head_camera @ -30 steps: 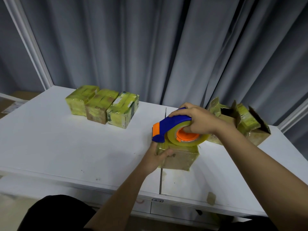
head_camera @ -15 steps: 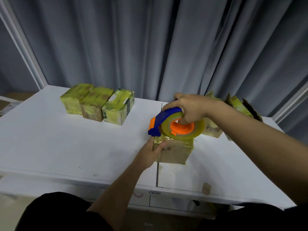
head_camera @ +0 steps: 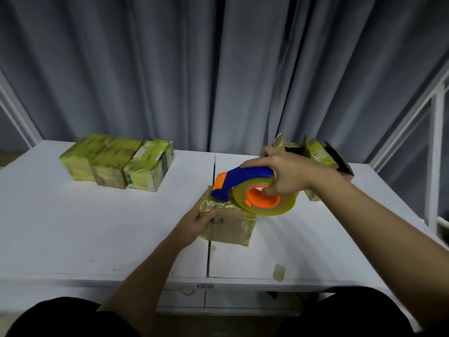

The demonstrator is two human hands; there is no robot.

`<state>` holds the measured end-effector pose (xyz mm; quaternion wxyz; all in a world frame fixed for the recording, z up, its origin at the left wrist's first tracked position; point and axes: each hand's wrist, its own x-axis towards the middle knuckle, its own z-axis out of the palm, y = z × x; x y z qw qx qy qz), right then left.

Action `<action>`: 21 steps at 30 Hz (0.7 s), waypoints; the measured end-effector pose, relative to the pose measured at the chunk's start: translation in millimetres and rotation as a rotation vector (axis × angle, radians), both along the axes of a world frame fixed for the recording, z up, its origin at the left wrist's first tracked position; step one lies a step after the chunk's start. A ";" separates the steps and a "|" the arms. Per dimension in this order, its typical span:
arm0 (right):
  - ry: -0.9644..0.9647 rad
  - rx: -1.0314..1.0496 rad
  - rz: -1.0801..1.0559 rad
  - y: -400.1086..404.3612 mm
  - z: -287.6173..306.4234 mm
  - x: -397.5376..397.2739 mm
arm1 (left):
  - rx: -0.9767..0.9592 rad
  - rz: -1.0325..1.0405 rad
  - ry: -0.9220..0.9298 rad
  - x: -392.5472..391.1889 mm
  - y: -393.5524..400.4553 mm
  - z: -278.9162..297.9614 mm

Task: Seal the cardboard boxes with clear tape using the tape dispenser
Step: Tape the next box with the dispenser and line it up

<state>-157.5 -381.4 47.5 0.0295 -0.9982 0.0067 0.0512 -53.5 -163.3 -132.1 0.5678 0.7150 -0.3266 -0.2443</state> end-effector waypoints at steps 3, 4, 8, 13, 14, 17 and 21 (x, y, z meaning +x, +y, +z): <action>-0.049 0.013 0.006 -0.1 -10.3 -3.0 | -0.020 -0.028 0.002 1.1 1.3 2.6; -0.067 0.020 0.008 -0.1 -12.6 -4.2 | -0.016 -0.028 -0.004 1.6 1.4 2.5; -0.105 0.041 0.029 -4.2 -16.8 -11.6 | -0.022 -0.002 -0.029 0.5 1.0 -1.1; -0.075 0.139 0.005 -15.6 -3.3 -17.4 | 0.013 -0.020 -0.006 -6.0 -3.7 1.5; -0.074 0.153 -0.008 -19.1 -0.9 -21.7 | 0.024 -0.022 0.006 -6.1 -4.6 1.9; -0.078 0.168 -0.052 -28.7 -2.8 -40.2 | 0.057 -0.027 0.024 -5.2 -5.2 2.1; -0.083 0.211 -0.093 -29.0 -28.9 -56.1 | 0.060 -0.041 0.046 -4.1 -5.4 0.7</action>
